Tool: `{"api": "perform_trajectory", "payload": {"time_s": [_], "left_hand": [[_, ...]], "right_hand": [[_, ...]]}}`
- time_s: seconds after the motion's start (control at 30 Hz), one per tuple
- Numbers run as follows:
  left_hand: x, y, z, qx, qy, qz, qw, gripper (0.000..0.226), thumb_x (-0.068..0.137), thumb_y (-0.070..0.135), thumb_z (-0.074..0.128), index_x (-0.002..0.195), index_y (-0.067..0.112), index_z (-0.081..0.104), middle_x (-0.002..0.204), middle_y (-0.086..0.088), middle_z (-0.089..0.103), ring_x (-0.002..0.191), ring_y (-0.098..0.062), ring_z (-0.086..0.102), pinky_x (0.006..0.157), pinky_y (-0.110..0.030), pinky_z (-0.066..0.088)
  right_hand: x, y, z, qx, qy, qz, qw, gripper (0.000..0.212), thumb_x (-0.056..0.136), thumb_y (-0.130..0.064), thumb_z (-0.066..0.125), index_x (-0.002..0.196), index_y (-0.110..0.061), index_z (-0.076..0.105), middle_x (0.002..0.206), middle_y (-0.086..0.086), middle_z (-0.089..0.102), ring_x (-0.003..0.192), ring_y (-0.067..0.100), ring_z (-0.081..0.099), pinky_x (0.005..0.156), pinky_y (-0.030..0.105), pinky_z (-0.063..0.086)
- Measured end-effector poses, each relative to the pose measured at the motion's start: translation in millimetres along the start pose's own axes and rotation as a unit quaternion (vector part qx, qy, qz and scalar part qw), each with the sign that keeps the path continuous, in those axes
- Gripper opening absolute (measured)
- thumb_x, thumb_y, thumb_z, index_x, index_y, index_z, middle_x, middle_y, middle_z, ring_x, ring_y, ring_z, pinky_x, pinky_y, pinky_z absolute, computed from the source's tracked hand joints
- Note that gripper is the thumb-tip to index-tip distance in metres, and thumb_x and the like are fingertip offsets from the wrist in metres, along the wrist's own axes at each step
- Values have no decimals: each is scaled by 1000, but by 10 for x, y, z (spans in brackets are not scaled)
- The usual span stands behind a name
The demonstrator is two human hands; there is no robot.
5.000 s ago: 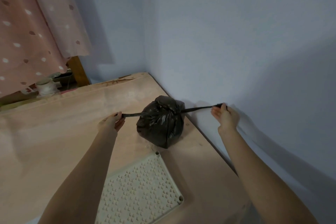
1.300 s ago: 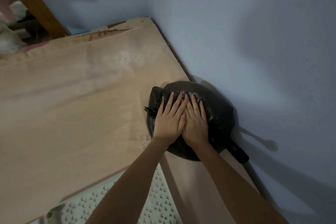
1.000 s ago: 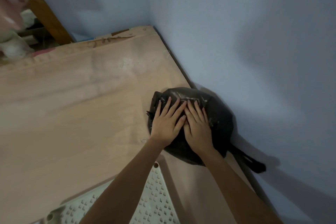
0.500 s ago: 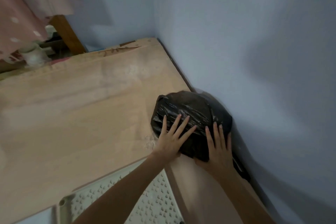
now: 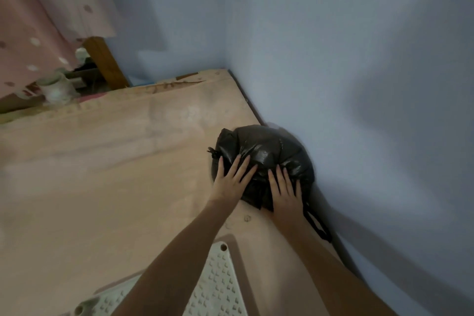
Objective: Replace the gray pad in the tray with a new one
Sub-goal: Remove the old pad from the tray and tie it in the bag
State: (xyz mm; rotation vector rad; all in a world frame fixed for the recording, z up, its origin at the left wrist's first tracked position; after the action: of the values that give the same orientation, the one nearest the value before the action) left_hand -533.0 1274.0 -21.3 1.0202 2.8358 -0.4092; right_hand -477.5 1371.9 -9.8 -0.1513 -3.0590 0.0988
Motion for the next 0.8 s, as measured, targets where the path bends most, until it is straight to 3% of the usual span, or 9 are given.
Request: {"api": "perform_trajectory", "payload": {"time_s": [0.17, 0.27, 0.33, 0.5, 0.67, 0.8], "left_hand": [[-98, -89, -43, -33, 4, -5, 999, 95, 87, 41, 57, 149, 21, -12, 158, -10, -14, 145, -28, -12, 112, -58, -8], [-269, -75, -53, -33, 8, -12, 999, 96, 86, 38, 58, 149, 18, -11, 158, -10, -14, 146, -27, -10, 115, -54, -6], [-424, -136, -58, -43, 8, -54, 998, 84, 93, 33, 47, 149, 16, -14, 158, -9, -13, 146, -26, -10, 116, -49, -7], [-889, -230, -62, -32, 6, -102, 994, 71, 100, 34, 32, 148, 16, -17, 158, -9, -15, 146, -27, -11, 118, -47, -1], [-1443, -282, -41, -21, 3, -106, 994, 72, 99, 34, 32, 148, 16, -18, 158, -10, -15, 146, -28, -8, 119, -46, 1], [-1913, -406, 66, -29, -23, -117, 992, 65, 100, 33, 28, 149, 15, -10, 159, -8, -4, 147, -26, -5, 119, -45, 0]], "right_hand": [[-94, -40, -19, 17, 14, 27, 999, 81, 61, -40, 83, 127, -2, 57, 134, 19, 54, 121, 37, 54, 97, 59, 42], [-216, -138, -158, 24, 39, 24, 999, 68, 82, -47, 50, 134, -2, 50, 142, 18, 46, 130, 36, 45, 107, 57, 31], [-256, -251, -224, 27, 27, 14, 999, 69, 87, -47, 38, 140, -4, 41, 150, 16, 34, 138, 35, 33, 112, 54, 20], [-433, -596, -237, 31, -27, 6, 999, 68, 94, -38, 39, 150, -10, 13, 159, 9, 3, 147, 24, 2, 118, 44, 1], [-787, -1051, -286, 33, -65, -4, 997, 62, 98, -35, 28, 151, -10, 7, 160, 9, 0, 147, 22, -1, 118, 42, 0], [-1097, -1390, -293, 34, -85, -12, 996, 61, 99, -33, 27, 150, -9, 4, 159, 9, 2, 147, 23, 0, 119, 41, 1]]}}
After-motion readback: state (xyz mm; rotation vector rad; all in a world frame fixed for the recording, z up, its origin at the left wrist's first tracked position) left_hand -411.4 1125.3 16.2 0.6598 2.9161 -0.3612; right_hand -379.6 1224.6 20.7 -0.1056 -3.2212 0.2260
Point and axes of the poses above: each hand's wrist, its own x-axis towards the middle knuckle, its own z-axis out of the palm, y = z × x, the point moved 10 cm from there along x, towards the middle knuckle
